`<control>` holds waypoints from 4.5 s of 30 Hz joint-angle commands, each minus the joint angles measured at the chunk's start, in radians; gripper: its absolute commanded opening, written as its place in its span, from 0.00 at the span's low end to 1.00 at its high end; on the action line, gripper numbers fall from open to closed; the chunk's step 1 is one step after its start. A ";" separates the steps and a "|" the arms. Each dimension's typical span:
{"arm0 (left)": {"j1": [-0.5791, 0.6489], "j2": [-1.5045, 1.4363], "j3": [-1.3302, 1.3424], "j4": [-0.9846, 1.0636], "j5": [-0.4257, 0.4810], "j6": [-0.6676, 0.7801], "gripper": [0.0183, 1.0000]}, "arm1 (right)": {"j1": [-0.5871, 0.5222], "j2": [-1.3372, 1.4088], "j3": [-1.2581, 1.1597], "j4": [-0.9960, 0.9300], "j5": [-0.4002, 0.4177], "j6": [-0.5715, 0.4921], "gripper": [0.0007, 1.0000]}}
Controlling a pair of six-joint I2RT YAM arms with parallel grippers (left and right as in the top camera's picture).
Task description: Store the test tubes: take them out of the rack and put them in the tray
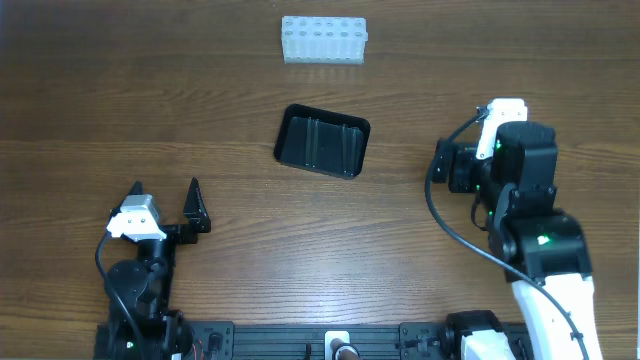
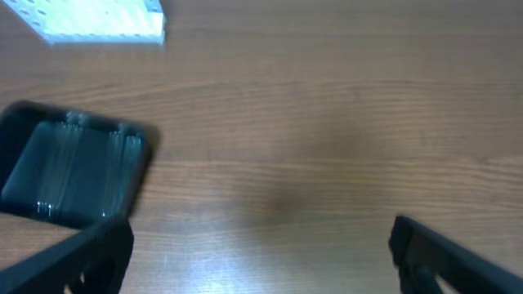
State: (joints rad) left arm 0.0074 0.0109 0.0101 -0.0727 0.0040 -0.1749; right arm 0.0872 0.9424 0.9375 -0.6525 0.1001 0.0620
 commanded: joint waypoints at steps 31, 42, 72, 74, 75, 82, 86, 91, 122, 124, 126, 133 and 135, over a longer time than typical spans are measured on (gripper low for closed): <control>-0.003 -0.007 -0.005 -0.004 0.011 0.018 1.00 | -0.106 -0.259 -0.932 1.501 0.050 -0.156 0.99; -0.003 -0.007 -0.005 -0.004 0.011 0.018 1.00 | -0.106 -0.584 -0.932 1.091 0.051 -0.156 0.99; -0.003 -0.007 -0.005 -0.003 0.011 0.018 1.00 | -0.098 -0.938 -0.932 0.591 0.051 -0.156 0.99; -0.003 -0.007 -0.005 -0.004 0.011 0.018 1.00 | -0.098 -0.938 -0.932 0.591 0.047 -0.156 0.99; -0.003 -0.007 -0.005 -0.004 0.011 0.018 1.00 | -0.098 -0.938 -0.932 0.591 0.039 -0.156 0.99; -0.003 -0.007 -0.005 -0.004 0.011 0.018 1.00 | -0.098 -0.938 -0.932 0.587 -0.003 -0.153 0.99; -0.003 -0.007 -0.005 -0.003 0.011 0.018 1.00 | -0.098 -0.938 -0.932 0.587 -0.002 -0.153 0.99; -0.003 -0.007 -0.005 -0.003 0.011 0.018 1.00 | -0.098 -0.938 -0.932 0.587 -0.002 -0.153 0.99; -0.003 -0.007 -0.005 -0.004 0.011 0.018 1.00 | -0.098 -0.938 -0.932 0.587 -0.002 -0.153 0.99; -0.003 -0.007 -0.005 -0.003 0.011 0.018 1.00 | -0.098 -0.938 -0.932 0.587 -0.002 -0.153 0.99; -0.003 -0.007 -0.005 -0.004 0.011 0.018 1.00 | -0.098 -0.938 -0.932 0.587 -0.002 -0.153 0.99; -0.003 -0.007 -0.005 -0.004 0.011 0.018 1.00 | -0.098 -0.938 -0.932 0.587 -0.002 -0.153 0.99; -0.003 -0.007 -0.005 -0.004 0.011 0.018 1.00 | -0.098 -0.938 -0.932 0.587 -0.002 -0.153 0.99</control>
State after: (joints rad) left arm 0.0074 0.0109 0.0101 -0.0727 0.0040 -0.1749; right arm -0.0132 0.0158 0.0105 -0.0605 0.1104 -0.0895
